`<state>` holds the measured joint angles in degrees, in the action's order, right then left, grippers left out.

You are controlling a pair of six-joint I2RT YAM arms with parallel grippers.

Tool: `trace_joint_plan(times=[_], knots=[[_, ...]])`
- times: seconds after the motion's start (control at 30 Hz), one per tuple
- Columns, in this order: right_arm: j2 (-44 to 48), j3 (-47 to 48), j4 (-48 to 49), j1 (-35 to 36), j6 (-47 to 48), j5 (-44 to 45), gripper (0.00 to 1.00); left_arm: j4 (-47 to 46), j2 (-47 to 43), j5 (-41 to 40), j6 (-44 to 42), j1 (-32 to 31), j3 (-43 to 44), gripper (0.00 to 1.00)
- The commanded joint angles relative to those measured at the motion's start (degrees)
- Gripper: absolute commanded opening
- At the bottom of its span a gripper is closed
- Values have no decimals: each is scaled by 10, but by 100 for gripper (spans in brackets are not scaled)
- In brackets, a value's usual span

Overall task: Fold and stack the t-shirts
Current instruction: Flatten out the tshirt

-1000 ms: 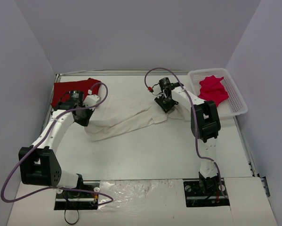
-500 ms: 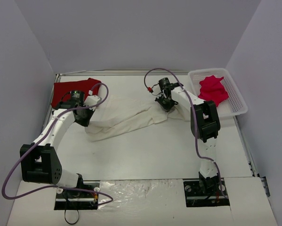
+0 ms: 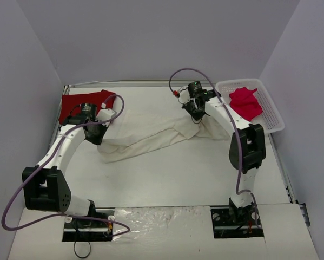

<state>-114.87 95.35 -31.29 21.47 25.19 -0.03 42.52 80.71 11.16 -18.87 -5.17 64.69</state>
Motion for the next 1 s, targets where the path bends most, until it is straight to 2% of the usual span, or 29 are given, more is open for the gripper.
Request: trace_joint_plan(times=[0.0, 0.4, 0.77, 0.97], knots=[[118, 19, -30, -1, 4, 37, 0, 29, -28, -1, -7, 3, 52, 2], [291, -18, -71, -36, 2, 7, 0, 94, -97, -33, -12, 4, 165, 2], [524, -107, -142, -36, -12, -87, 0, 142, -256, 29, -19, 3, 114, 2], [571, -166, -150, -42, -2, -95, 0, 132, -343, 73, -20, 3, 70, 2]])
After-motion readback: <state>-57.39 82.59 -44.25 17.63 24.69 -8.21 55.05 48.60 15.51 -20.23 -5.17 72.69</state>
